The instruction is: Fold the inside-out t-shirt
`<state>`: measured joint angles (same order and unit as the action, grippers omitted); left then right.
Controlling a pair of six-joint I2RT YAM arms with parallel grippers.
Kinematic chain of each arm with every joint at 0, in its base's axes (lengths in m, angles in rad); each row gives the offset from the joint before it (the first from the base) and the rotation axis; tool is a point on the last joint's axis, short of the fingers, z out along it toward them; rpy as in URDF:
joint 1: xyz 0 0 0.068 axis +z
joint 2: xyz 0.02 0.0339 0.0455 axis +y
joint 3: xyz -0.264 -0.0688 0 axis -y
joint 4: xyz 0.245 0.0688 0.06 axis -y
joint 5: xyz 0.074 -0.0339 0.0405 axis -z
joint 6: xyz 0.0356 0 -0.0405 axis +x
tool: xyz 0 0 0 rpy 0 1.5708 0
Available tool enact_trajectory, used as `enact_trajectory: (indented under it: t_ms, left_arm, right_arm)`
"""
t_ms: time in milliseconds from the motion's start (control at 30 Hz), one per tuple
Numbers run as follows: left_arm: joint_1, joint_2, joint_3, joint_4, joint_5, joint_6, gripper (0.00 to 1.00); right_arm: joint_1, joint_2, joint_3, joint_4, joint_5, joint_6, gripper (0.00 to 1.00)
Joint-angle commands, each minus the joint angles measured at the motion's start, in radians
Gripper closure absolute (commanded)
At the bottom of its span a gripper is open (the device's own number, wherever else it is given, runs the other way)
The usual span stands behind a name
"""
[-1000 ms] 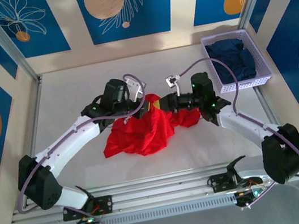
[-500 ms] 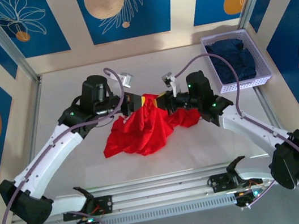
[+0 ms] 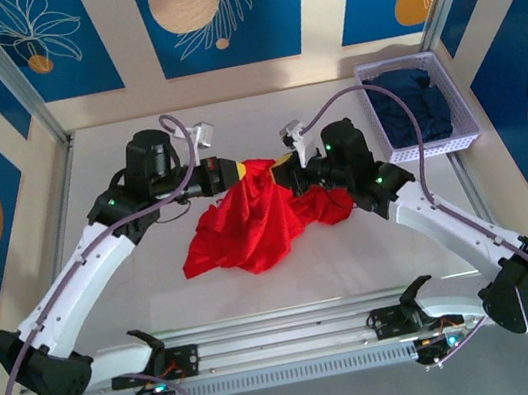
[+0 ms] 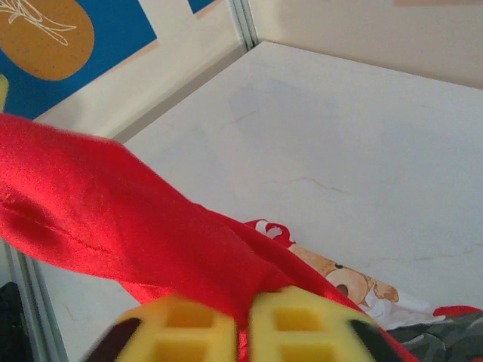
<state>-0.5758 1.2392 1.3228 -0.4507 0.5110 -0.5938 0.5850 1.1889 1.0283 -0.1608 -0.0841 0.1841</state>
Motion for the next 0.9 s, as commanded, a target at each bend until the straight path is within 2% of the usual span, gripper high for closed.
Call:
enact_trajectory:
  t_ms: [0,100,167,400,567,767,867]
  left_arm:
    - [0.013,-0.018,-0.017,-0.002,-0.057,0.003,1.00]
    - [0.014,-0.017,-0.017,-0.001,-0.091,0.001,1.00]
    - [0.013,-0.014,-0.015,0.000,-0.108,-0.002,1.00]
    - [0.013,0.000,-0.019,0.005,-0.129,-0.013,1.00]
    - [0.014,0.008,-0.018,0.013,-0.126,-0.021,1.00]
    - [0.013,0.016,-0.019,0.018,-0.126,-0.024,1.00]
    - [0.013,0.018,-0.020,0.018,-0.126,-0.022,1.00]
  right_arm:
    - [-0.011,0.018,0.056,-0.131,0.077,0.059,0.74]
    - [0.014,0.020,0.086,-0.232,0.212,0.083,0.67]
    - [0.046,0.004,0.072,-0.235,0.243,0.065,0.66]
    - [0.114,-0.057,0.000,-0.184,0.248,0.049,0.63]
    - [0.154,-0.078,-0.041,-0.105,0.186,0.045,0.62]
    - [0.228,-0.129,-0.086,-0.037,0.281,0.007,0.68]
    - [0.263,-0.136,-0.091,-0.007,0.283,-0.017,0.74]
